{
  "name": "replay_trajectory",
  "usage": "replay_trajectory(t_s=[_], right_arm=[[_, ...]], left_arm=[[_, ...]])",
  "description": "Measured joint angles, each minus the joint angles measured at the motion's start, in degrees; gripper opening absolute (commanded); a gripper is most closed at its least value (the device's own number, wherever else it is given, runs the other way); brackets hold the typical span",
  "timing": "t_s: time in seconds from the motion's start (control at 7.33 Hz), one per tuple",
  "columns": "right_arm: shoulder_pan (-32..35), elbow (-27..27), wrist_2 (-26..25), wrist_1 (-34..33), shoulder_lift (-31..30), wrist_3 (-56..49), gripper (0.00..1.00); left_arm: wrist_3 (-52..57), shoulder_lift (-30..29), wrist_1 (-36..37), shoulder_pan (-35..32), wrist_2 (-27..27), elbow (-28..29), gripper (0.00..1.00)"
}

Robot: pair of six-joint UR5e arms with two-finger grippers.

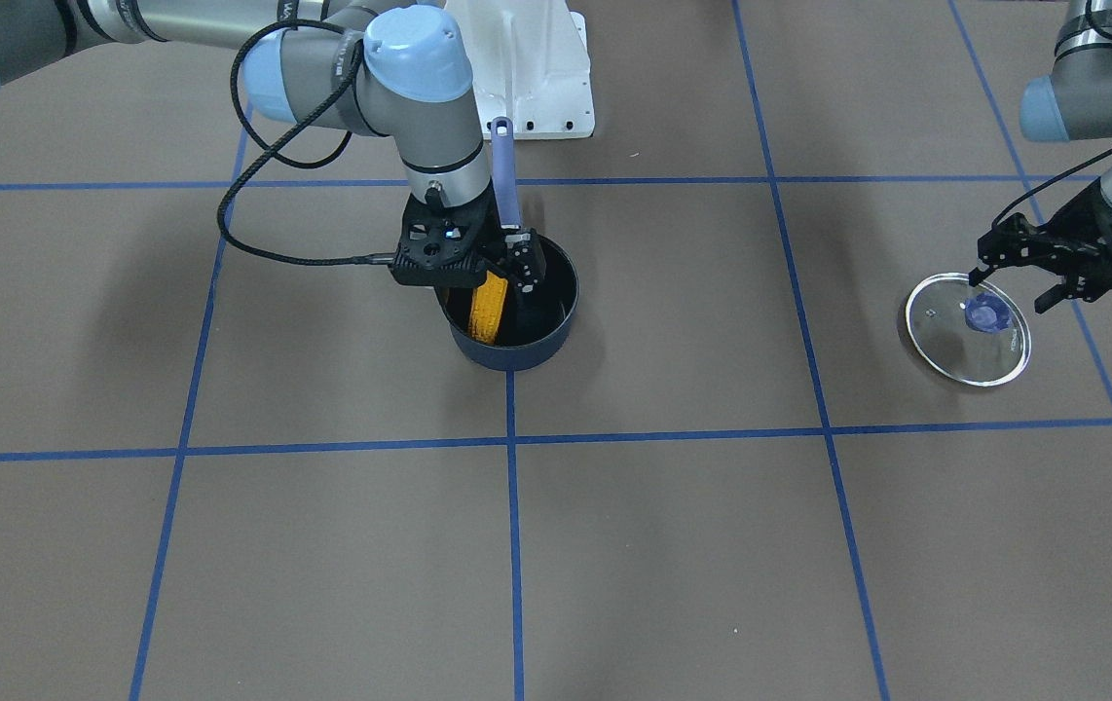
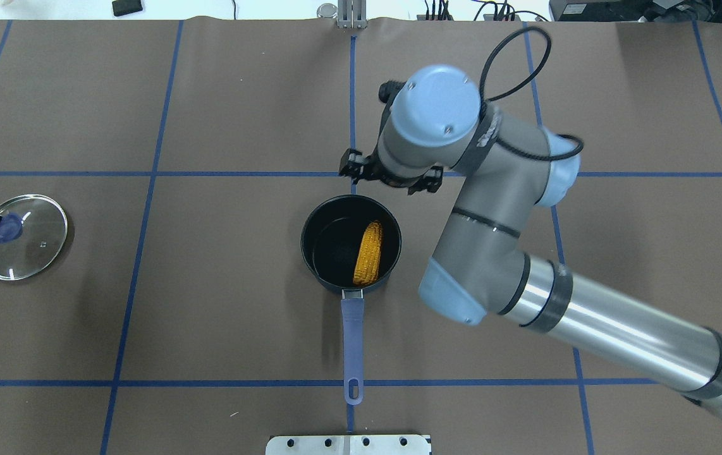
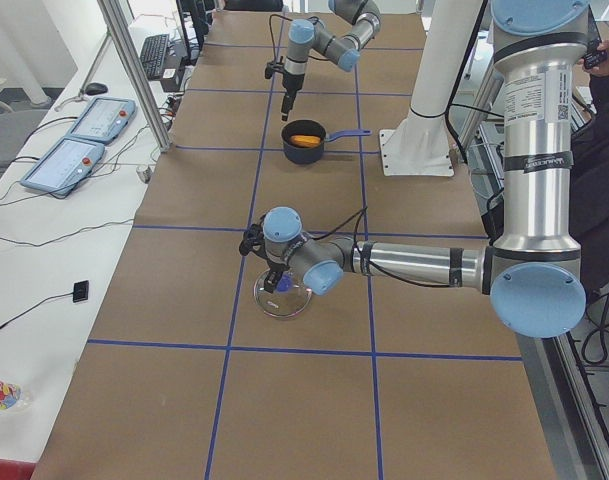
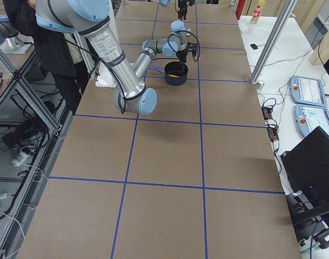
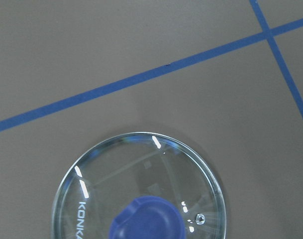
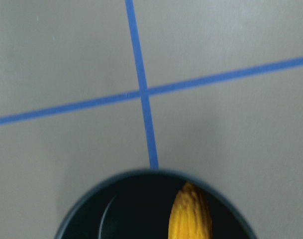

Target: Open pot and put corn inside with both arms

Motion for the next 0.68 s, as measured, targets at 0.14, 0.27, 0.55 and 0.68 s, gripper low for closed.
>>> replay_trajectory(t_s=[0.14,0.27,0.55,0.68], right_arm=[[5.7,0.0,4.8,0.0,-1.6,-5.8,1.00],[11.9,-0.1,9.6,0.0,-3.9,-12.7,1.00],[23.7,-0.3,18.2,0.0,-10.6,-29.2,1.00],[28.6,-0.3,22.2,0.0,-14.4,-36.8,1.00]], left_arm=[[3.7,-0.2,1.4,-2.7,-1.5,0.9,0.98],[8.1,-0.4,3.8,-5.7,-3.1,1.4,0.98],[18.2,-1.4,11.6,-12.0,-6.0,1.6,0.98],[22.5,-2.4,15.5,-14.4,-6.6,1.7,0.98]])
